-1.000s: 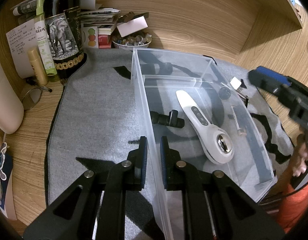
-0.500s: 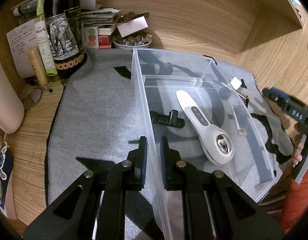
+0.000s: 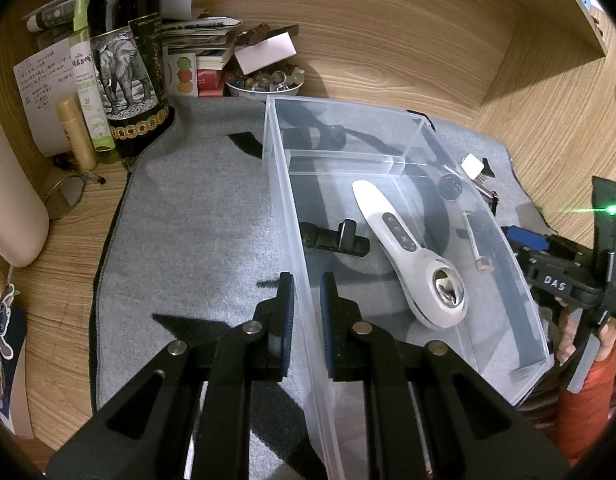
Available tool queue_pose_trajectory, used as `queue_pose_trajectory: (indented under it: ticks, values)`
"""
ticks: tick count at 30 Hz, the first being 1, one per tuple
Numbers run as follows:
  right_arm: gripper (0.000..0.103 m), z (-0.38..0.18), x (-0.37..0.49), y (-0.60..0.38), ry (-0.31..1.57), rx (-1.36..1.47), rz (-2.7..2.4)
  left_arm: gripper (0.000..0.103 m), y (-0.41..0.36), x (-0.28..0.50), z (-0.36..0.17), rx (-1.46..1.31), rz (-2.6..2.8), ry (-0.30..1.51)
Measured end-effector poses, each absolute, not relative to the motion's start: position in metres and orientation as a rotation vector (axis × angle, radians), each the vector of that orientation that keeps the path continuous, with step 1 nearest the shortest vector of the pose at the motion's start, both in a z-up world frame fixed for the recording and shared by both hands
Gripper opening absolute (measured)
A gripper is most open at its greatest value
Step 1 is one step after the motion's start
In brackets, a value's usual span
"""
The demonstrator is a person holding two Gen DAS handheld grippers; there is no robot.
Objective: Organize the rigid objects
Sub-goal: 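Grasp the black-and-gold cylinder with the right tool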
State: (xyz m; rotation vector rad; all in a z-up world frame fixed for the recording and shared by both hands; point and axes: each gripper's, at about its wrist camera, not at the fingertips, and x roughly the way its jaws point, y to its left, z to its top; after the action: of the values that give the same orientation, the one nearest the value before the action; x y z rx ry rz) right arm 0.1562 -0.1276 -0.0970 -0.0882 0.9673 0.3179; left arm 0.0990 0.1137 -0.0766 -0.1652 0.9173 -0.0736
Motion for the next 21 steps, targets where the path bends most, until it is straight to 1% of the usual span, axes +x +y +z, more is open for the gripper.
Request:
queue_pose_trajectory:
  ticks: [8,12,14,16,18,21]
  values:
    - [0.049,-0.107,0.159,-0.13,0.997,-0.065,0.326,0.012,0.114,0.099,-0.077,-0.166,-0.072,0.917]
    - [0.024,-0.105,0.154,-0.13,0.988,-0.058,0.373,0.012,0.114,0.099,-0.077,-0.166,-0.073,0.917]
    - [0.019,-0.104,0.151,-0.126,0.977,-0.083,0.375,0.012,0.114,0.099,-0.077,-0.164,-0.073,0.917]
    - [0.017,-0.103,0.149,-0.124,0.967,-0.104,0.37,0.012,0.114,0.099,-0.077,-0.164,-0.073,0.917]
    - [0.014,-0.102,0.147,-0.124,0.957,-0.115,0.366,0.012,0.114,0.099,-0.077,-0.165,-0.073,0.917]
    - [0.011,-0.099,0.146,-0.125,0.949,-0.115,0.363,0.012,0.115,0.099,-0.077,-0.165,-0.074,0.916]
